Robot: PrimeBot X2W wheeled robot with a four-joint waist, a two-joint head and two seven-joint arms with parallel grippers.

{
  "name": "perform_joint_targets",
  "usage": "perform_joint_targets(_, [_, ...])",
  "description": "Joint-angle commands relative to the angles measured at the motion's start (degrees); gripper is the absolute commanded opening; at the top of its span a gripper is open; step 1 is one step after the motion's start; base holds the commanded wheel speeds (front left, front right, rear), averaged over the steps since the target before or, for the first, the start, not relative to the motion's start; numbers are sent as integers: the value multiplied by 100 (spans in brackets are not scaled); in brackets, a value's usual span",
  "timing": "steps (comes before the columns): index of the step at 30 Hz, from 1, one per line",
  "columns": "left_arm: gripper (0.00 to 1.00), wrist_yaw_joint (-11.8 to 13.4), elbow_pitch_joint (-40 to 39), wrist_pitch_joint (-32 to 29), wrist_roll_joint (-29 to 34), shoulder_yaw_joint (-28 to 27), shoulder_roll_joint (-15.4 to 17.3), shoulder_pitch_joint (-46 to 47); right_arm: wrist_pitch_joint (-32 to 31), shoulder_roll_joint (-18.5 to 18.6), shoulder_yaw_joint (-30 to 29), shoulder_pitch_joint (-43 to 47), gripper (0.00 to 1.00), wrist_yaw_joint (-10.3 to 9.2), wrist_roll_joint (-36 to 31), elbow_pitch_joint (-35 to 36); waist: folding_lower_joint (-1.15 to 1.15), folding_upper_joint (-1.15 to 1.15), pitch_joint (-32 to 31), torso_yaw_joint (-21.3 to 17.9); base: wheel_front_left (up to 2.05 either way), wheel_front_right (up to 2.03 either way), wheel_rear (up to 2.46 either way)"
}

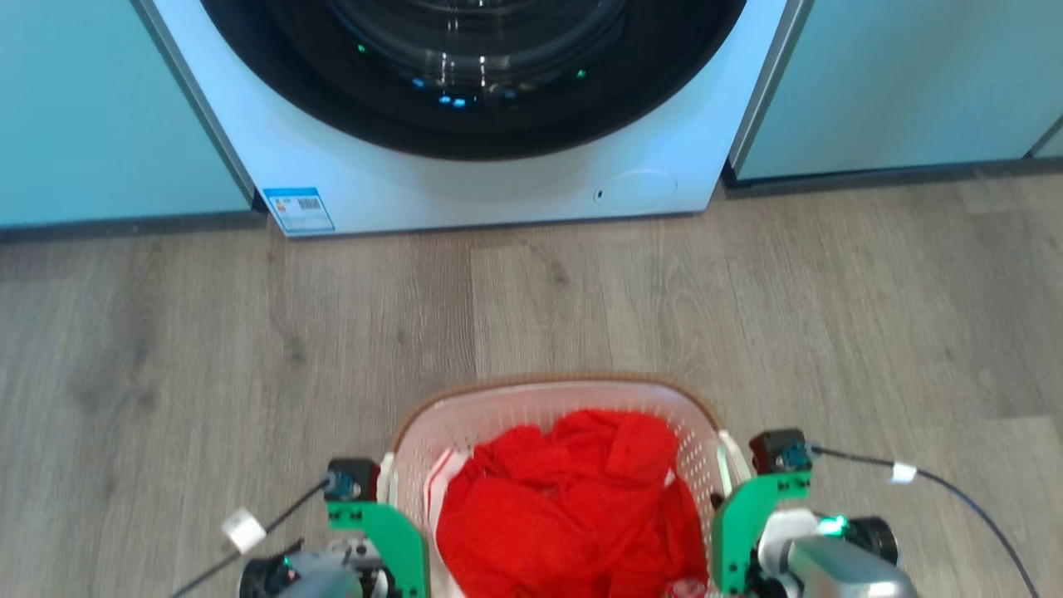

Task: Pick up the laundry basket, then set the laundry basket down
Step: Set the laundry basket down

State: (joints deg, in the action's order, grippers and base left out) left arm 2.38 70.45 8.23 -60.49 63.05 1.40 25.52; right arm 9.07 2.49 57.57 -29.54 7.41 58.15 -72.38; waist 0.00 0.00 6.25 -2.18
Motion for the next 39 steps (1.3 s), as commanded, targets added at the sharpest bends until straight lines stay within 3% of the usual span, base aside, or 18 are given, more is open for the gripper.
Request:
perform_joint_targets(1, [0,64,-23,79,3,-35,148,334,153,39,63,-264,0,8,18,58,0,0,123,12,0,0,0])
perform_joint_targets(15, [0,83,108,341,37,-105,148,1721,394,39,-47,-1684,0,8,-107,-121,0,0,1729,143,0,0,0])
perform_joint_targets(23, [0,103,156,474,102,-121,148,2657,501,42,-413,-2501,0,8,-499,-155,0,0,2782,211,0,0,0])
perform_joint_targets(39, [0,41,298,573,259,-39,158,3395,503,45,-1438,-2845,0,8,-1540,-156,0,0,3801,249,0,0,0])
